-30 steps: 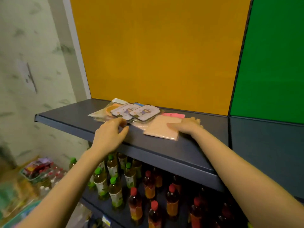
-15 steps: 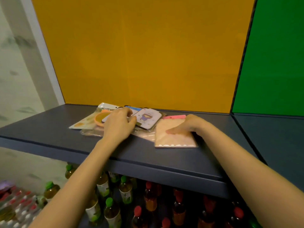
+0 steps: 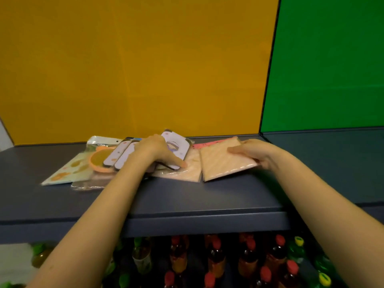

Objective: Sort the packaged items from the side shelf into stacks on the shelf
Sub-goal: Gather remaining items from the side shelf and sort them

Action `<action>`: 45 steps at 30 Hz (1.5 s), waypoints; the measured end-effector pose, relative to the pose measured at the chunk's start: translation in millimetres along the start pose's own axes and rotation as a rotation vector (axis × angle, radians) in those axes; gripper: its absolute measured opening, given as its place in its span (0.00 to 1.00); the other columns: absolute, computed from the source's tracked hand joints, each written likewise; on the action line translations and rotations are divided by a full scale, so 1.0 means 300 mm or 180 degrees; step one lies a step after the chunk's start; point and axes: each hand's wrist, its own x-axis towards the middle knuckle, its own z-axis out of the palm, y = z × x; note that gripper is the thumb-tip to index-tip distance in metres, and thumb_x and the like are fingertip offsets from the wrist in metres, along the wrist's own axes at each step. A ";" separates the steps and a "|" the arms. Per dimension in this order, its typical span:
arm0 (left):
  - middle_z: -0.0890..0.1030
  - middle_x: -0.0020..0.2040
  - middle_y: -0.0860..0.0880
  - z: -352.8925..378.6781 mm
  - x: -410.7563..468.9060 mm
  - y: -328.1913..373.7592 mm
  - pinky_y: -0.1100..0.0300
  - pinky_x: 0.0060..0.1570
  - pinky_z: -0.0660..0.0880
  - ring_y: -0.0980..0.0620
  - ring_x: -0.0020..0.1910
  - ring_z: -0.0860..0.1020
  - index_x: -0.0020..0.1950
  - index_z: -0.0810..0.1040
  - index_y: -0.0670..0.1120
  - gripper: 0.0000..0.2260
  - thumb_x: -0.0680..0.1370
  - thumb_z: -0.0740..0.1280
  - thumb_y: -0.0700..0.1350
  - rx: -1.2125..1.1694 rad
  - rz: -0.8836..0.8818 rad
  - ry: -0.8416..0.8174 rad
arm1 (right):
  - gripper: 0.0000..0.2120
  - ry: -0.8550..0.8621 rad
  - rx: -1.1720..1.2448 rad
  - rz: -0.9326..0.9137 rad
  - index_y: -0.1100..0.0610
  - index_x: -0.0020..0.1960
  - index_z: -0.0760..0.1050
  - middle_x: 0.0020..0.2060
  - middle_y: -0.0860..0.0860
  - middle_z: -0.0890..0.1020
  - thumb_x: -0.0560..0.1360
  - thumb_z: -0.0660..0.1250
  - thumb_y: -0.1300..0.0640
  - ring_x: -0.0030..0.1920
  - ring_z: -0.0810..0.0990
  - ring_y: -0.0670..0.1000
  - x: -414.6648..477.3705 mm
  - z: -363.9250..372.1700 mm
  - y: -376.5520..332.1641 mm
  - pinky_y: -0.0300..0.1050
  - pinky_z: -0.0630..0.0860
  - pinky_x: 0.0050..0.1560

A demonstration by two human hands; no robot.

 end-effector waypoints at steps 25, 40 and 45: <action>0.81 0.24 0.50 0.129 -0.157 0.640 0.67 0.20 0.75 0.59 0.20 0.78 0.42 0.72 0.45 0.07 0.80 0.60 0.39 -0.4438 0.0829 -0.0712 | 0.16 0.1727 0.1694 -0.0404 0.71 0.65 0.69 0.37 0.54 0.76 0.78 0.59 0.67 0.36 0.75 0.49 -0.275 -0.734 0.302 0.35 0.76 0.22; 0.81 0.37 0.47 0.230 -0.405 1.240 0.65 0.26 0.77 0.59 0.25 0.80 0.52 0.72 0.43 0.03 0.80 0.60 0.39 -0.4636 0.0584 -0.0510 | 0.25 0.1370 -0.0223 -0.0627 0.62 0.72 0.65 0.69 0.57 0.71 0.76 0.65 0.60 0.67 0.70 0.54 -0.293 -1.249 0.451 0.44 0.68 0.64; 0.82 0.25 0.50 0.208 -0.444 1.496 0.67 0.23 0.75 0.60 0.21 0.79 0.42 0.73 0.43 0.09 0.79 0.57 0.37 -0.4752 0.0721 -0.0630 | 0.17 0.1482 -0.1065 -0.0975 0.63 0.64 0.74 0.60 0.54 0.78 0.76 0.65 0.62 0.58 0.75 0.50 -0.420 -1.501 0.525 0.42 0.69 0.61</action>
